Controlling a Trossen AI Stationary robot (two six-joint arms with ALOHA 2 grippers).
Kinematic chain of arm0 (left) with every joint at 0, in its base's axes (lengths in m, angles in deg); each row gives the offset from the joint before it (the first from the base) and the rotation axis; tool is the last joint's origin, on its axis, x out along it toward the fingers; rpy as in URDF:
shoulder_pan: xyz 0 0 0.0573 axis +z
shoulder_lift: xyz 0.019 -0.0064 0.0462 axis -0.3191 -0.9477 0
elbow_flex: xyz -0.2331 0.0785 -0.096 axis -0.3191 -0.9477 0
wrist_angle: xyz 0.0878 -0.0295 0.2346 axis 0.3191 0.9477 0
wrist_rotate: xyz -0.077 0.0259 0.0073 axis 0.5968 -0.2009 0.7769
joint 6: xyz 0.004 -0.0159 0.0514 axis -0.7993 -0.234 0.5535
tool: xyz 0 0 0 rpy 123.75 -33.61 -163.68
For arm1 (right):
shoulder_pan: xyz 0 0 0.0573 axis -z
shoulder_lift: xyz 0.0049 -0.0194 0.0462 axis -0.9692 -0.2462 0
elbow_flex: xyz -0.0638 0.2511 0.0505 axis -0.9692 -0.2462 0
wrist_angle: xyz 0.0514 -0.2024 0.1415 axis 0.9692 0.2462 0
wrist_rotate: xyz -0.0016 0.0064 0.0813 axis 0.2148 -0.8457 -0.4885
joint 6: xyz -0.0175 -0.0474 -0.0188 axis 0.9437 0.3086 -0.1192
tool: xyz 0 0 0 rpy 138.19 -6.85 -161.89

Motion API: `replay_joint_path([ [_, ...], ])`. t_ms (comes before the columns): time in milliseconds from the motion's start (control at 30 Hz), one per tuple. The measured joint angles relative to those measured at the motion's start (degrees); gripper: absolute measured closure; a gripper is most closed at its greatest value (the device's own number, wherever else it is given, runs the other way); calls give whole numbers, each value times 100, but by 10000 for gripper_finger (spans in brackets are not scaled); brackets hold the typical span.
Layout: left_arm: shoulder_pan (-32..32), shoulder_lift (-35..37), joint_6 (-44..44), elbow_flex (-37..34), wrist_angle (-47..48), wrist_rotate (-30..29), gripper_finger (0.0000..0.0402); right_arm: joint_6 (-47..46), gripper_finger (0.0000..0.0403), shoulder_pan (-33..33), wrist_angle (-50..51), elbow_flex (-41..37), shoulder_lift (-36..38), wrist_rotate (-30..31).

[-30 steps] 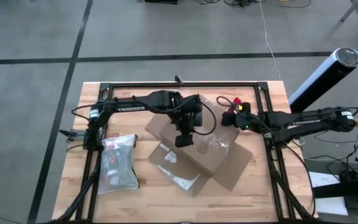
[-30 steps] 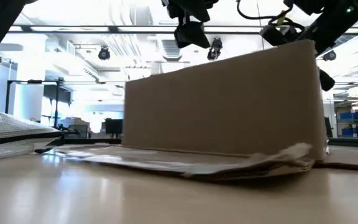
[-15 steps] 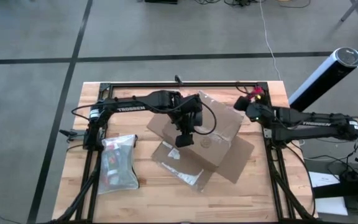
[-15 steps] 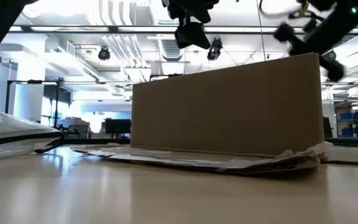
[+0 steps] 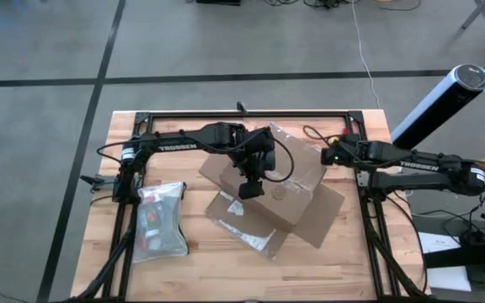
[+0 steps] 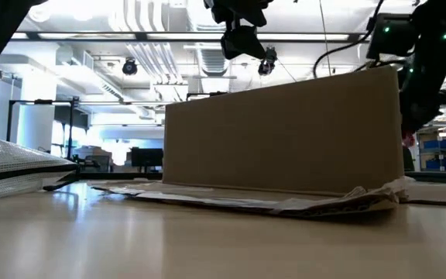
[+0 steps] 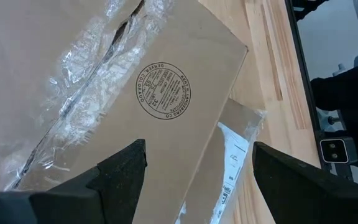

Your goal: Unpack boxes

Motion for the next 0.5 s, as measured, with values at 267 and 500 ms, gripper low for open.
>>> replay_joint_path([
  [267,-2,0,-50,0,-7,0,129,70,239,-8,67,63,-107,-344],
  [500,-20,0,11,0,-2,0,129,1076,213,-346,-646,727,408,-486],
])
